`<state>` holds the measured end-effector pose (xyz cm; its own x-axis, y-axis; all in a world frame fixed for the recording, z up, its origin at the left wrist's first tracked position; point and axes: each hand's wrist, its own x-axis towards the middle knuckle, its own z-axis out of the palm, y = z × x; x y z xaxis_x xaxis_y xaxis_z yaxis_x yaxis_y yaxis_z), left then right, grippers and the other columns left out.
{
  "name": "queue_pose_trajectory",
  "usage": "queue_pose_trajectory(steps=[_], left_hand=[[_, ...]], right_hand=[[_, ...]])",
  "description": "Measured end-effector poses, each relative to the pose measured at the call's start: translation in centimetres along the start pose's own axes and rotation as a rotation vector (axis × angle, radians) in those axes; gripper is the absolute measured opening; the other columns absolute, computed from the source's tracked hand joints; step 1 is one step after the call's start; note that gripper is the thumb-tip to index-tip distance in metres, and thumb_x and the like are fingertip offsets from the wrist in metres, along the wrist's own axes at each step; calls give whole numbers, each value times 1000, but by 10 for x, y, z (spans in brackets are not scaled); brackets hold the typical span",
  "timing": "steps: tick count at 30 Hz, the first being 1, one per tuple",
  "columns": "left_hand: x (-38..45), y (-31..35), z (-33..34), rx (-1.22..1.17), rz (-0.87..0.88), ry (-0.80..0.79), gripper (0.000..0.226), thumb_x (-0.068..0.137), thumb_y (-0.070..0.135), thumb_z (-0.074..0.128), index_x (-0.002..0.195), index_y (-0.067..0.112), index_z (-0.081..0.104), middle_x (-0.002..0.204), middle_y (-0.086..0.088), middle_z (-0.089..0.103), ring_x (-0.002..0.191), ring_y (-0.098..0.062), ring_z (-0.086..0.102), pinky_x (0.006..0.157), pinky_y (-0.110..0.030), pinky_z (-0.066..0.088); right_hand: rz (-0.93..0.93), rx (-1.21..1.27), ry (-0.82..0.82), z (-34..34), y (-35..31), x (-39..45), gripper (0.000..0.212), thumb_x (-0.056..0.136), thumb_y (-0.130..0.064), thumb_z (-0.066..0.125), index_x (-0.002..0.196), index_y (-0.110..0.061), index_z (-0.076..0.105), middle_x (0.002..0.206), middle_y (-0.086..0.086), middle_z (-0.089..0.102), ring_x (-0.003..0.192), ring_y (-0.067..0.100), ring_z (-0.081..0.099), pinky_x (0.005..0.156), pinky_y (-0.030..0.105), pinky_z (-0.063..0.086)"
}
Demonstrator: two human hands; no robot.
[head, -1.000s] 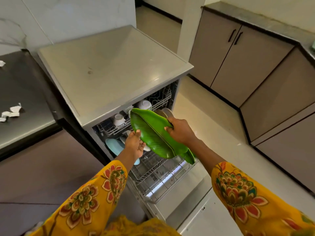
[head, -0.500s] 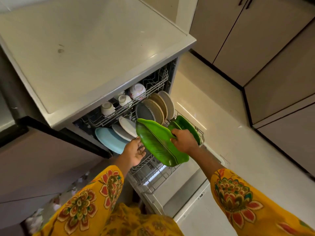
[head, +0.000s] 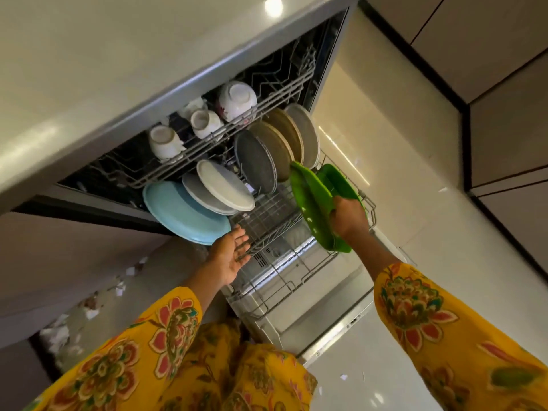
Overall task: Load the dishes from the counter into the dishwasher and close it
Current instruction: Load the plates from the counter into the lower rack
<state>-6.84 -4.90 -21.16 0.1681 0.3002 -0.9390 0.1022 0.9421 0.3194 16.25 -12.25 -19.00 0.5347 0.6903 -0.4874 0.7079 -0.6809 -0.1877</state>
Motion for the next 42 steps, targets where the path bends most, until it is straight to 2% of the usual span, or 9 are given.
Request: queue_pose_trajectory(steps=[10, 15, 21, 25, 29, 33, 35, 37, 42], left_hand=[[25, -3, -1, 62, -36, 28, 42, 101, 26, 41, 141, 13, 42, 145, -7, 44, 133, -22, 42, 103, -35, 36], [32, -1, 10, 191, -4, 53, 38, 96, 21, 52, 133, 13, 49, 141, -7, 48, 133, -23, 41, 104, -36, 35], [47, -12, 7, 189, -4, 77, 41, 94, 17, 56, 133, 12, 47, 138, -9, 51, 128, -25, 44, 103, -38, 34], [50, -20, 3, -12, 67, 90, 35, 96, 3, 46, 131, 8, 47, 133, -16, 52, 119, -32, 49, 91, -41, 41], [51, -19, 2, -50, 128, 135, 33, 96, -1, 44, 128, 4, 49, 115, -12, 54, 106, -27, 50, 84, -40, 41], [54, -13, -3, 42, 180, 163, 29, 95, 0, 48, 122, 4, 53, 99, -8, 56, 92, -23, 52, 70, -33, 44], [58, -9, -4, 109, 216, 185, 27, 95, 2, 49, 121, 6, 55, 92, -3, 56, 93, -21, 49, 75, -34, 42], [63, -4, -6, 195, 262, 203, 23, 95, 4, 51, 116, 9, 58, 87, 0, 57, 92, -21, 48, 76, -35, 40], [74, 12, -6, 595, 486, 209, 26, 93, 8, 54, 117, 6, 62, 98, -12, 63, 86, -21, 53, 73, -32, 44]], right_hand=[[119, 129, 66, 33, 6, 19, 28, 90, -4, 50, 117, -3, 55, 95, 22, 64, 88, 36, 63, 77, 43, 54], [234, 504, 19, 43, -1, 16, 12, 86, -2, 51, 95, -1, 60, 87, 17, 64, 85, 36, 62, 75, 45, 55], [475, 1191, -100, 63, -21, 3, 18, 86, 0, 60, 102, -8, 64, 102, 12, 66, 96, 32, 62, 83, 53, 53], [548, 1420, -164, 75, -29, -6, 24, 90, 3, 55, 114, -1, 58, 102, 12, 63, 86, 26, 61, 64, 38, 53], [578, 1519, -184, 85, -31, -15, 29, 91, 2, 54, 119, -3, 56, 107, 11, 61, 96, 29, 58, 59, 33, 50], [578, 1413, -196, 94, -26, -18, 23, 88, -8, 62, 111, -7, 58, 110, 13, 63, 94, 28, 58, 76, 42, 53], [511, 1139, -117, 96, -23, -16, 37, 83, -21, 70, 116, -9, 57, 119, 15, 62, 97, 28, 58, 87, 42, 46], [445, 877, -14, 93, -20, -14, 56, 82, -24, 72, 130, -6, 49, 128, 15, 54, 110, 29, 55, 94, 36, 41], [151, 450, 174, 77, -22, -3, 54, 83, -19, 68, 132, -8, 48, 129, 18, 43, 114, 34, 48, 90, 38, 45]])
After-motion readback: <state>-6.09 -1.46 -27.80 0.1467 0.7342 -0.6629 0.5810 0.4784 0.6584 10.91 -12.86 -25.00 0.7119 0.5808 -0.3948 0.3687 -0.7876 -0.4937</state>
